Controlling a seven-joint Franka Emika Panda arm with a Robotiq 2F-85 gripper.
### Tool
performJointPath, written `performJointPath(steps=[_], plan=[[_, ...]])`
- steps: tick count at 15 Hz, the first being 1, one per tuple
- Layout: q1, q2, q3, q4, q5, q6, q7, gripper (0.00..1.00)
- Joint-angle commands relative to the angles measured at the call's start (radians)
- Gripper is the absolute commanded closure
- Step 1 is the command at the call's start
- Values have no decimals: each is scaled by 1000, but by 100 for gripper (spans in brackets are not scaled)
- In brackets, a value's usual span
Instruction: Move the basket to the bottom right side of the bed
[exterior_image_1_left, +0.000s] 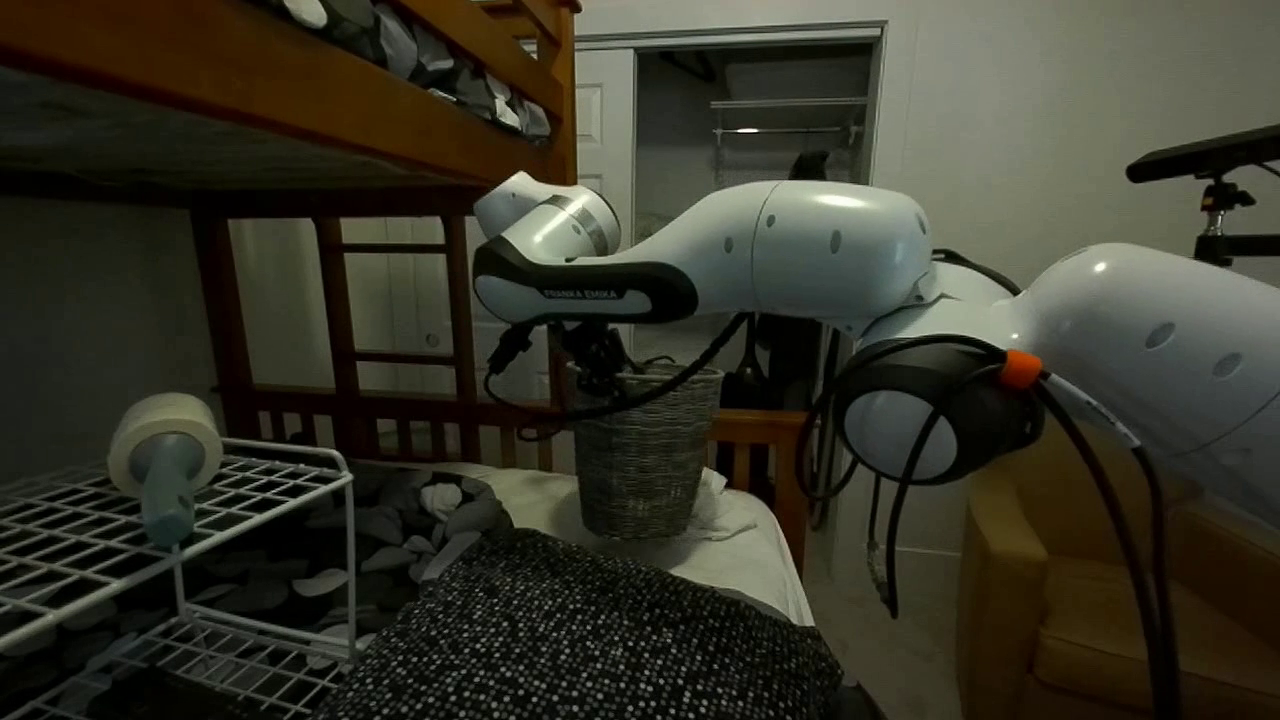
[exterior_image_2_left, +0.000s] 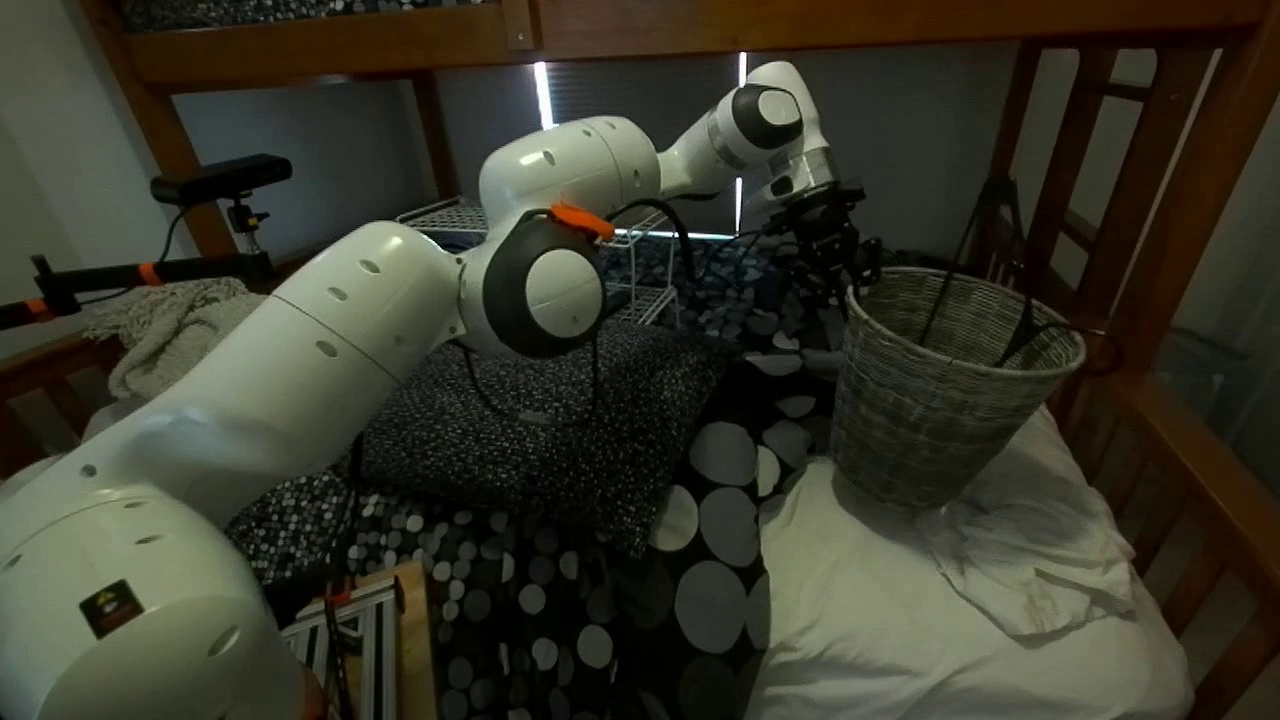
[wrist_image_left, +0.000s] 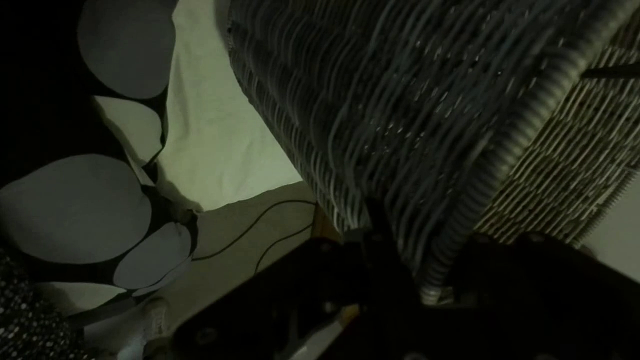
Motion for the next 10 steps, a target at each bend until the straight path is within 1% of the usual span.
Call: performJointPath(steps=[1, 3, 4, 5, 6, 10], plan=[[-43, 32, 46, 40, -62, -34, 41, 97], [-64, 49, 63, 33, -65, -31, 30, 97], [-78, 60, 75, 36, -59, -29, 27, 63], [-85, 66, 82, 32, -58, -23, 20, 62], [-91, 64, 88, 18, -60, -13, 18, 56], [-98, 42, 98, 5, -64, -34, 7, 26]])
